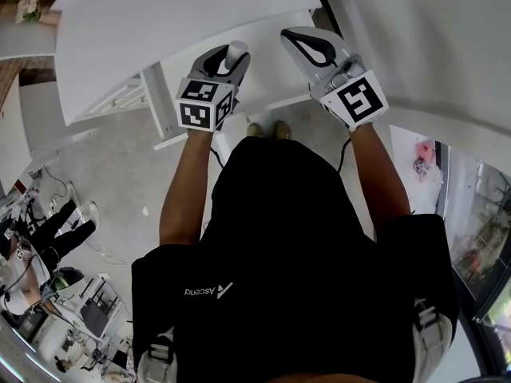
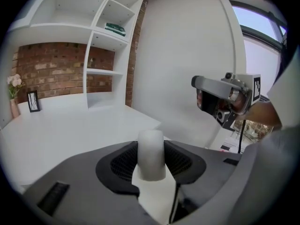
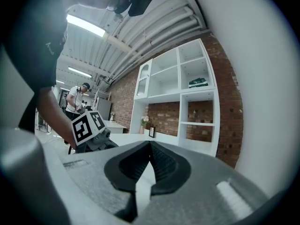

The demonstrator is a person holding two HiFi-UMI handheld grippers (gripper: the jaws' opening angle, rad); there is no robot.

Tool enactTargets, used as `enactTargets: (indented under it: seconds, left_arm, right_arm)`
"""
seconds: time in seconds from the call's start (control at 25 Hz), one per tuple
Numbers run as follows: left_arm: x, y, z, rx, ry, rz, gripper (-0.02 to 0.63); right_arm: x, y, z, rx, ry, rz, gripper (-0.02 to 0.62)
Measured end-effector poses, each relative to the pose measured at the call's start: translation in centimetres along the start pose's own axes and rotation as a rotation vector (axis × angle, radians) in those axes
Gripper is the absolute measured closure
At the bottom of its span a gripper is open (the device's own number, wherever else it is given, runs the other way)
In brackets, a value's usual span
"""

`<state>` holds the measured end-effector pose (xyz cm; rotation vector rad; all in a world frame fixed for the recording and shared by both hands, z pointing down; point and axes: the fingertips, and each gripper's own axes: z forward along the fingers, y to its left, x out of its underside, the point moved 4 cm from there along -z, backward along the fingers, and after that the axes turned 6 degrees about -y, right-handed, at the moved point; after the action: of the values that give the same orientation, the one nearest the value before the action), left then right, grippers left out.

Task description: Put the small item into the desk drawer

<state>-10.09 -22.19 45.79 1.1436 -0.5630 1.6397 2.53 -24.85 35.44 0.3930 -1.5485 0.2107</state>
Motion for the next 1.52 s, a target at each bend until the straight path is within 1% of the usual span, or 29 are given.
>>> enactTargets:
  seconds: [0.08,0.24,0.44,0.56,0.72,0.88,0.96,1.08,1.32,1.52]
  left_arm:
    - [0.8,0.1,0.7,0.002,0.031,-0.014,0.437]
    - [2.5,0.5,2.2,0.004,0.098,-0.029,0.437]
    - [4.7,0.7,4.1,-0.004,0.175,-0.035,0.437]
    - [6.0,1.6,5.2,-0.013,0.220,-0.045,0.437]
    - [7.8,2.3,7.0,-0.002,0.284,-0.062,0.437]
    - [9.8,4.4,8.9,-0.028,0.357,-0.070,0.436]
    - [10.9,5.0,9.7,-0.028,0.388,-0.080,0.436]
    - [12.1,4.7,10.3,-0.018,0.416,-0.091,0.436]
    - [12.7,5.7,12.2,-0.033,0.465,-0.095,0.434]
    - [14.8,5.5,12.9,-0.019,0.514,-0.112,0.434]
  right_arm:
    - [0.6,-0.2,-0.1,0.005,0.012,-0.011,0.595]
    - [0.9,-0.2,0.2,0.004,0.033,0.035,0.595]
    - [1.9,-0.4,0.2,0.000,0.047,0.039,0.595]
    - [2.6,-0.5,0.9,-0.003,0.058,0.048,0.595]
    - [3.2,-1.0,1.5,-0.001,0.081,0.060,0.595]
    - [4.9,-1.9,2.8,-0.002,0.099,0.060,0.595]
    - [5.5,-2.1,3.1,0.000,0.106,0.065,0.595]
    - [5.6,-2.0,2.6,0.005,0.122,0.072,0.595]
    - [6.2,-3.5,3.2,0.011,0.139,0.082,0.595]
    - [6.7,-3.4,3.1,0.017,0.151,0.090,0.595]
